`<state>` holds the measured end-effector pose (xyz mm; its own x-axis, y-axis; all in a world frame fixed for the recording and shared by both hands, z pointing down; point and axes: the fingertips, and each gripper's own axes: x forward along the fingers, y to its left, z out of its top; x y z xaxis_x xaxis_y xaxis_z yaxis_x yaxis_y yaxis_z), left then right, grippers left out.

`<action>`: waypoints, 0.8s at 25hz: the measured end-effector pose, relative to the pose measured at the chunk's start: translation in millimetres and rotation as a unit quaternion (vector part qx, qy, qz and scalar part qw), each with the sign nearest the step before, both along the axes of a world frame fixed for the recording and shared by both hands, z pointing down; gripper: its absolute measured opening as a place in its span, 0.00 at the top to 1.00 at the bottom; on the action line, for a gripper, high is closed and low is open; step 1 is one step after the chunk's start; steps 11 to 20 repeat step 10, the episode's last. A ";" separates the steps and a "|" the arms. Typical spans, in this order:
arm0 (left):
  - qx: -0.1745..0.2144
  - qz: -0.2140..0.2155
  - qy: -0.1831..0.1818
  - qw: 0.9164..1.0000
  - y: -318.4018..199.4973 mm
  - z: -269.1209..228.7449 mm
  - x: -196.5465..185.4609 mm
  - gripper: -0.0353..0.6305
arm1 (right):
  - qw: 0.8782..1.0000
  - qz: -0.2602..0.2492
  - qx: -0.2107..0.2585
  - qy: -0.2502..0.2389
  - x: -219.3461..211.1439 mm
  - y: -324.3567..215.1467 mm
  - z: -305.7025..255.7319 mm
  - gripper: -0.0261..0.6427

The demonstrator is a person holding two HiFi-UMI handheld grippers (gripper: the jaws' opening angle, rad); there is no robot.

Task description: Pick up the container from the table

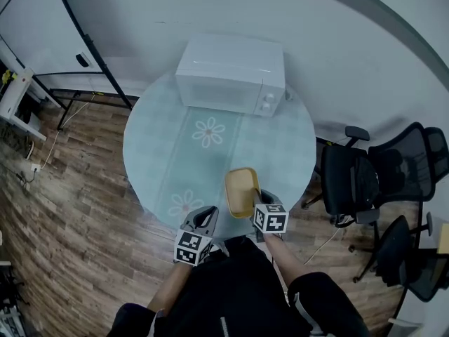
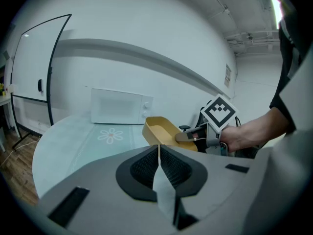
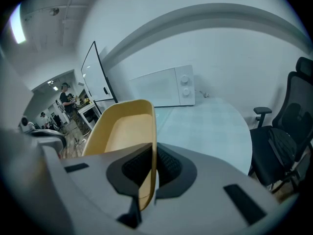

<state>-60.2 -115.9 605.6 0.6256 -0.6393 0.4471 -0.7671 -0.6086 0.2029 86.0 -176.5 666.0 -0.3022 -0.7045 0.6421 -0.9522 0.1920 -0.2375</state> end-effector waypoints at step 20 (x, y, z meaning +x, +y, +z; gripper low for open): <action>-0.001 0.013 -0.003 1.000 7.7 -0.2 4.9 0.91 | 1.000 0.002 -0.007 -0.002 1.2 18.8 4.2 0.92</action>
